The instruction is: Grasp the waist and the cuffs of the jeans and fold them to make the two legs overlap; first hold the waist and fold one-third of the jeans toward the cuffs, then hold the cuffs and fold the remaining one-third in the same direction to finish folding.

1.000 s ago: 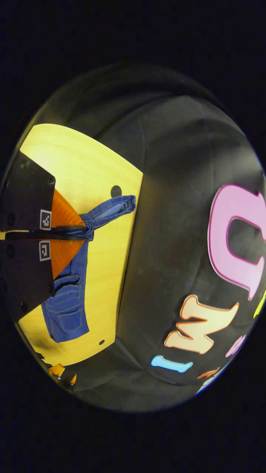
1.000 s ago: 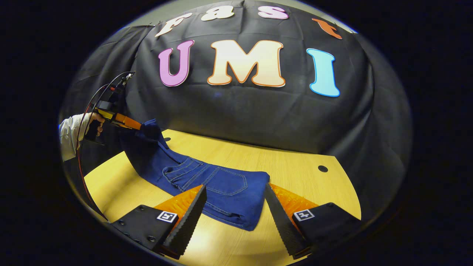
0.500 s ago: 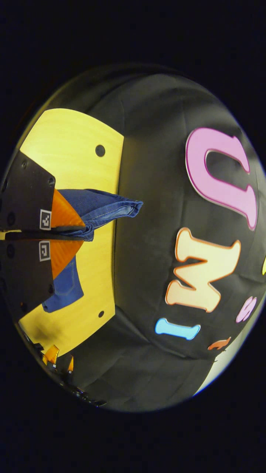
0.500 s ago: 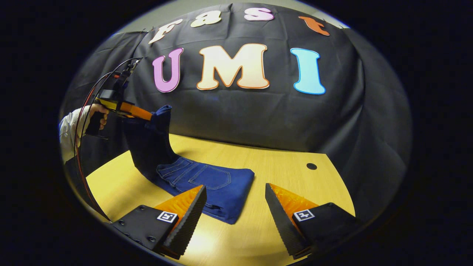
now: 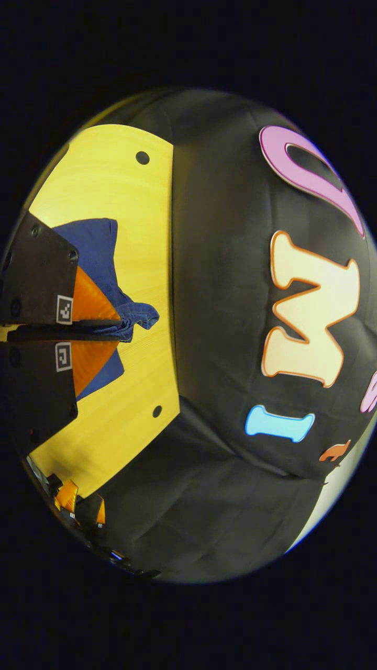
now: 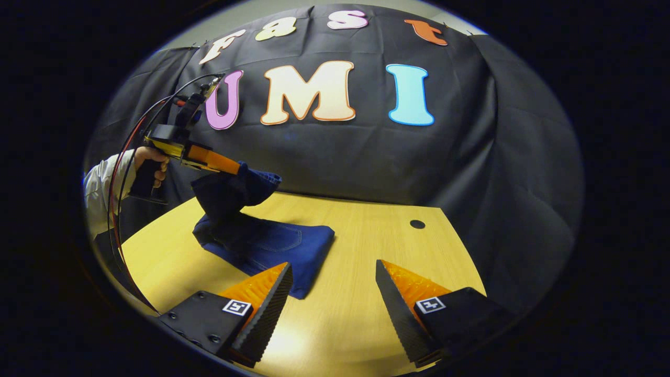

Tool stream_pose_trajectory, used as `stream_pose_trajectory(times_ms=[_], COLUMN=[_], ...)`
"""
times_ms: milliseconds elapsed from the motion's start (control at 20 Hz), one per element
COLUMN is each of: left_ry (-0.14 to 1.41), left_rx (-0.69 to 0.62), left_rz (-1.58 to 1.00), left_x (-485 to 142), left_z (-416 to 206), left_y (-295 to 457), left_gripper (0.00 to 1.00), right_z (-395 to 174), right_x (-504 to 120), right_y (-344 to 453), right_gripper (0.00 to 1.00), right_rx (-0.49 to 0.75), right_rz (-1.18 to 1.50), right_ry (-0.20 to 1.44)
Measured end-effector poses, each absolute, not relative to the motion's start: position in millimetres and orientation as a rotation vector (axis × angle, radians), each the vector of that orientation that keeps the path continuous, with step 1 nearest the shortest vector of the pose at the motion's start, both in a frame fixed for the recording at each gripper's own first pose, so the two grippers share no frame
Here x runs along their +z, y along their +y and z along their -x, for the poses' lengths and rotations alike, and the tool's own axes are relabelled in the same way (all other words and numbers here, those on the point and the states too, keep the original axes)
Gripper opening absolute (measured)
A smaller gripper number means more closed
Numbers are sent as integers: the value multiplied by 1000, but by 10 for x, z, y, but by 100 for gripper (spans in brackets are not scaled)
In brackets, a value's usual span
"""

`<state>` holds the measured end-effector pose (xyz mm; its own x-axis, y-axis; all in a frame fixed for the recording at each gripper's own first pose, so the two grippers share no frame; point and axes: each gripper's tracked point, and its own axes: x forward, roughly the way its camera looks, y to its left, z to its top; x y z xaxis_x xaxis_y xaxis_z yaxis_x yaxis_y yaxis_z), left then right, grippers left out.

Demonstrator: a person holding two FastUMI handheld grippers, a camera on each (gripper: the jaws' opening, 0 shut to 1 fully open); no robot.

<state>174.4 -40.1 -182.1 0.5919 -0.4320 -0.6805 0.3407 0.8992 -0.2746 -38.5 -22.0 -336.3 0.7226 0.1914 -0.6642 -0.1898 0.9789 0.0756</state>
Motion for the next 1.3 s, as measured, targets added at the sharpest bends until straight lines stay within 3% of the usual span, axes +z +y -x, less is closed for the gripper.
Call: stream_pose_trajectory(times_ms=[250, 350, 600, 800, 1050, 1300], left_ry=[871, 818, 574, 325, 220, 199], left_rx=[-398, -419, -341, -258, -185, -152], left_rz=[71, 134, 112, 100, 16, -32], left_x=[-2235, -2120, -1316, -344, 255, 369], left_z=[-1579, -1474, -1340, -994, -446, 17], left_y=[-723, -930, -864, -497, 132, 554], left_gripper=[0, 7, 98, 94, 94, 94], right_z=[488, 479, 283, 32, -31, 195], right_x=[-3270, -3172, -2694, -1913, -1127, -687], right_y=[-400, -372, -80, 240, 563, 791], right_gripper=[100, 98, 99, 98, 98, 97], right_rx=[234, 269, 347, 321, 251, 219], right_rz=[14, 7, -23, -144, -244, -215], right_ry=[729, 706, 558, 370, 218, 135])
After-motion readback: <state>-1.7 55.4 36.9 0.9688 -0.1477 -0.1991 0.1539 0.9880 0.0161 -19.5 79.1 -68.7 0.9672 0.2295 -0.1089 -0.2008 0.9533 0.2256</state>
